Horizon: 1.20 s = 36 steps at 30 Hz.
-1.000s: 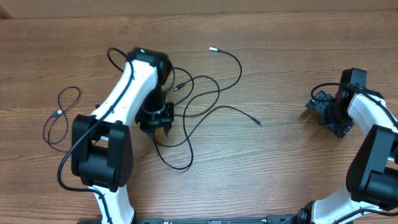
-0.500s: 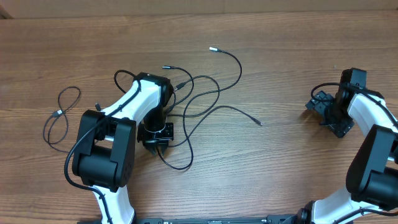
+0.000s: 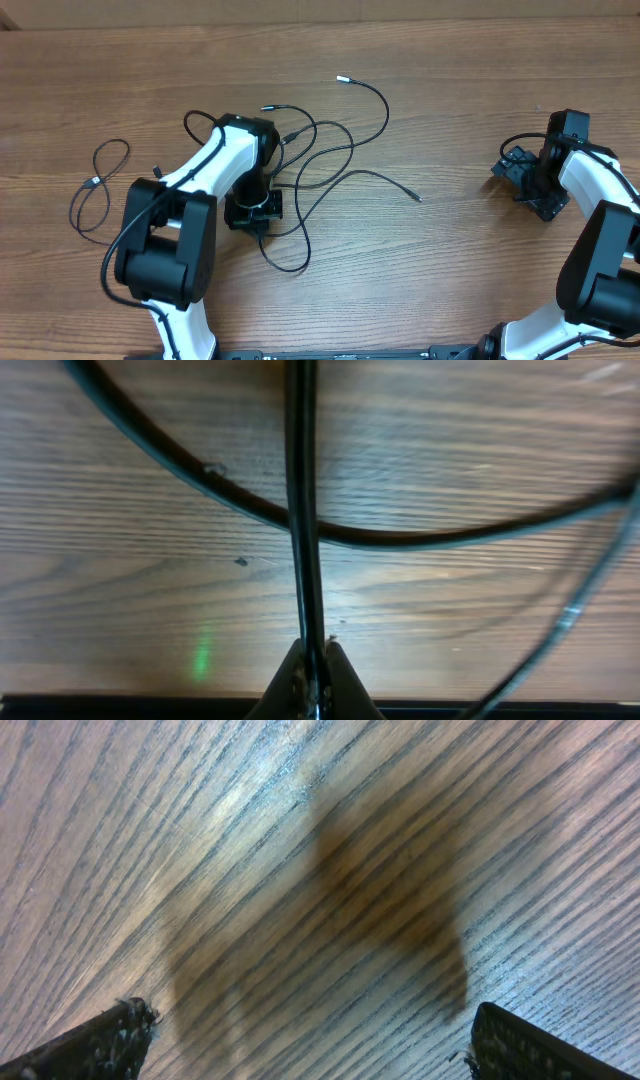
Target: Untangle cables
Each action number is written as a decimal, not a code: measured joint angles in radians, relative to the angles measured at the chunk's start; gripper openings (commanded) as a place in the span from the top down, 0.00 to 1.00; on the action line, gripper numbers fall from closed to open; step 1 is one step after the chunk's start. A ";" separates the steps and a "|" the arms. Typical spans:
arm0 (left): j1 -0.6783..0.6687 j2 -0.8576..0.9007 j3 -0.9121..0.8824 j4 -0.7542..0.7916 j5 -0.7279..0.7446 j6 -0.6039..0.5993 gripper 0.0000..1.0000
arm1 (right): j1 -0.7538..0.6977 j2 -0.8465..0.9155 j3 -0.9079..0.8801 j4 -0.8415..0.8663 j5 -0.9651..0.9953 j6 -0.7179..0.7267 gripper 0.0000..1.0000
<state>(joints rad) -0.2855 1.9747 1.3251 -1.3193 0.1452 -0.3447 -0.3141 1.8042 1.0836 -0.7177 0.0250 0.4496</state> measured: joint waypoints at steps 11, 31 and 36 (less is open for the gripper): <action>0.000 -0.327 0.227 0.015 0.016 0.000 0.96 | 0.000 0.000 0.000 0.000 0.000 0.000 0.00; 0.000 -0.379 0.089 0.016 -0.097 -0.001 0.91 | 0.000 0.000 0.000 0.000 0.000 0.000 0.00; 0.000 -0.377 -0.010 0.043 -0.163 -0.017 0.91 | 0.000 0.000 0.000 0.000 0.000 0.000 0.00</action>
<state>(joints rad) -0.2855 1.5974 1.3155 -1.2766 -0.0174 -0.3618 -0.3141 1.8042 1.0836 -0.7174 0.0254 0.4492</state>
